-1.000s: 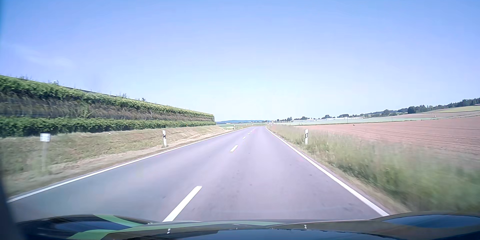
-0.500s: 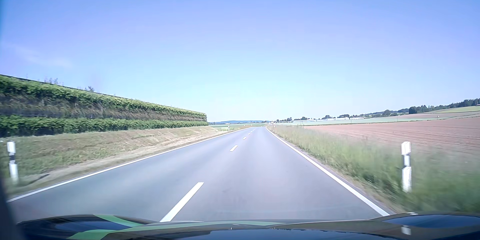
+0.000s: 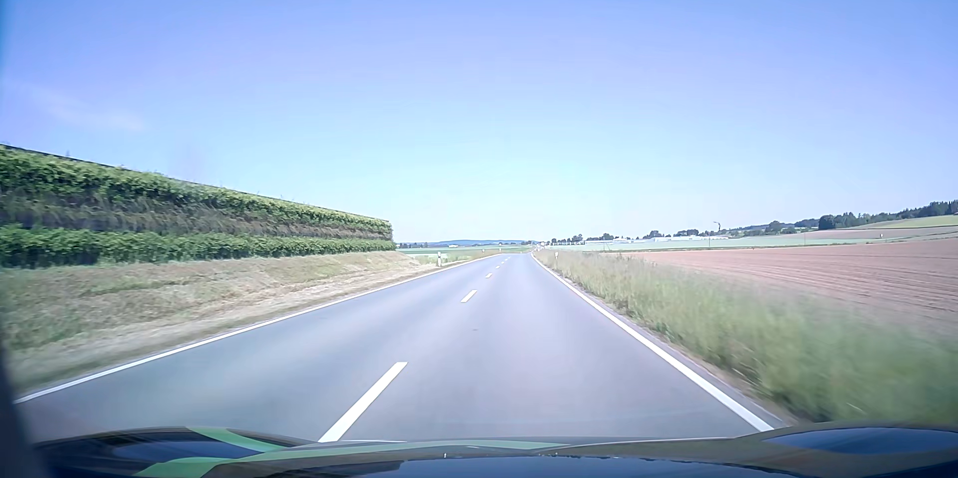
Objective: Follow the waypoints while adhering to traffic rules and regulations
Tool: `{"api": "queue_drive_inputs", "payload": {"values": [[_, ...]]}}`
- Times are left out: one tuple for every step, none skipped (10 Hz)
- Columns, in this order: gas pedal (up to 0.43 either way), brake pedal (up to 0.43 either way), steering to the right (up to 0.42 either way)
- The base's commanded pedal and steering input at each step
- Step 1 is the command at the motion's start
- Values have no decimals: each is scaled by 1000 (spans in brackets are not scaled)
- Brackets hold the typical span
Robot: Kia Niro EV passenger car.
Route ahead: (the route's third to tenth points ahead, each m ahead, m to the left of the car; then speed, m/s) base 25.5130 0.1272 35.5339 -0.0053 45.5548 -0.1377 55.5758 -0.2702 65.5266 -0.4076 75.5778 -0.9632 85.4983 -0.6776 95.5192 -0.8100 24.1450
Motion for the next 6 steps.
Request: {"api": "queue_drive_inputs", "payload": {"values": [[189,0,0],[189,0,0],[189,0,0],[197,0,0],[197,0,0],[220,0,0]]}}
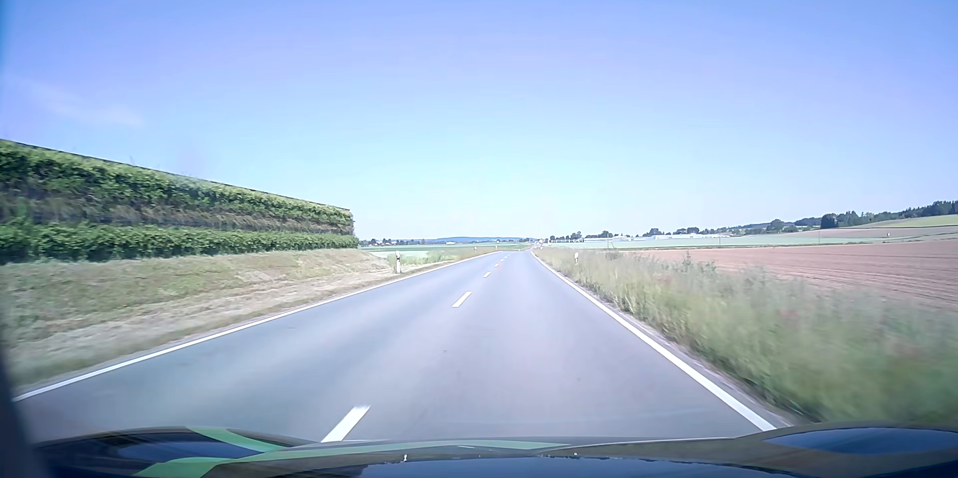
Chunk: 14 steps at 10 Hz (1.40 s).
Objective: Follow the waypoints while adhering to traffic rules and regulations
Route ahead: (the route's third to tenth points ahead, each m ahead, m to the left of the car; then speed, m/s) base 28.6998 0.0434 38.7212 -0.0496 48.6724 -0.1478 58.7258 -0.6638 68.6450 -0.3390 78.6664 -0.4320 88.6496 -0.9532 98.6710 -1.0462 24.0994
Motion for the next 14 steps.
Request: {"api": "queue_drive_inputs", "payload": {"values": [[228,0,1],[228,0,2],[228,0,2],[228,0,2],[228,0,1],[228,0,1],[228,0,1],[228,0,1],[228,0,0],[228,0,0],[228,0,-1],[228,0,-1],[228,0,-1],[228,0,-1]]}}
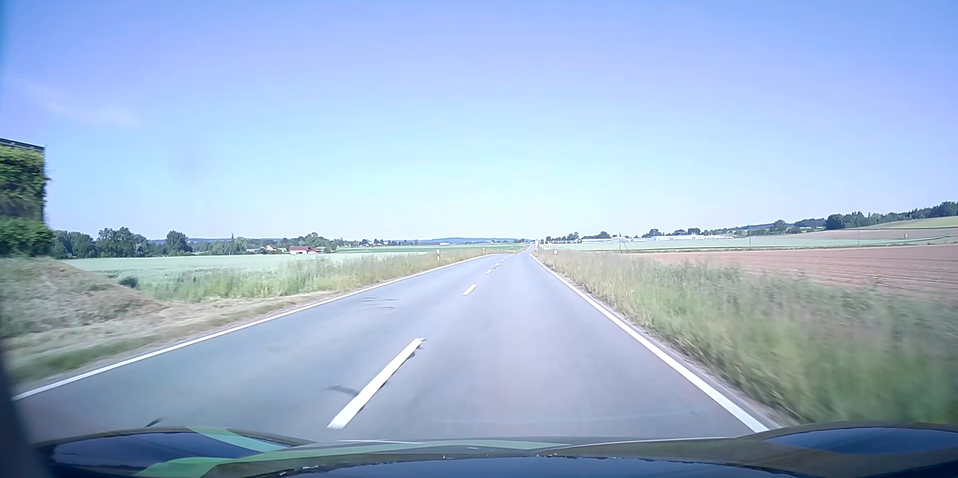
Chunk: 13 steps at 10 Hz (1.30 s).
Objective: Follow the waypoints while adhering to traffic rules and regulations
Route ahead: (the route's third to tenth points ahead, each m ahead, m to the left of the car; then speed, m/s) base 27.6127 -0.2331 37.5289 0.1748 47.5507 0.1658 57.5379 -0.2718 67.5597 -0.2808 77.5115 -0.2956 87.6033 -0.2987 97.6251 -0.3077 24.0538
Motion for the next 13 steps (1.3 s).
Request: {"api": "queue_drive_inputs", "payload": {"values": [[228,0,-1],[228,0,-1],[228,0,-1],[228,0,-1],[228,0,-1],[228,0,0],[228,0,0],[228,0,0],[228,0,0],[228,0,0],[228,0,0],[228,0,1],[228,0,1]]}}
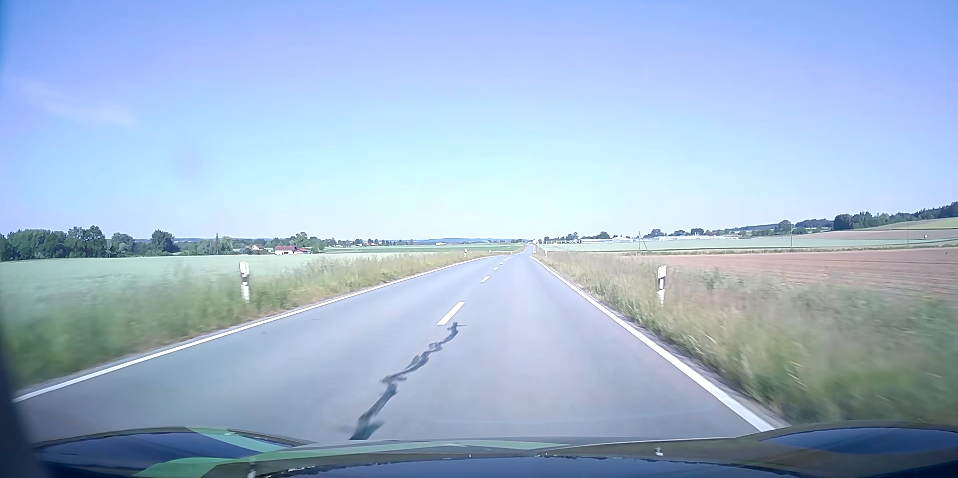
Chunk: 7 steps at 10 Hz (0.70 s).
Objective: Follow the waypoints while adhering to traffic rules and regulations
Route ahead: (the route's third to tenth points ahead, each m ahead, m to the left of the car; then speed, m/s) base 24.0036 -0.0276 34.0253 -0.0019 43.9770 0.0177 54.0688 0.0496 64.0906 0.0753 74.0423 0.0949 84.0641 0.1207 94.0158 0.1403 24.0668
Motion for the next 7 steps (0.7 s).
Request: {"api": "queue_drive_inputs", "payload": {"values": [[228,0,1],[228,0,0],[228,0,0],[228,0,0],[228,0,0],[220,0,0],[209,0,1]]}}
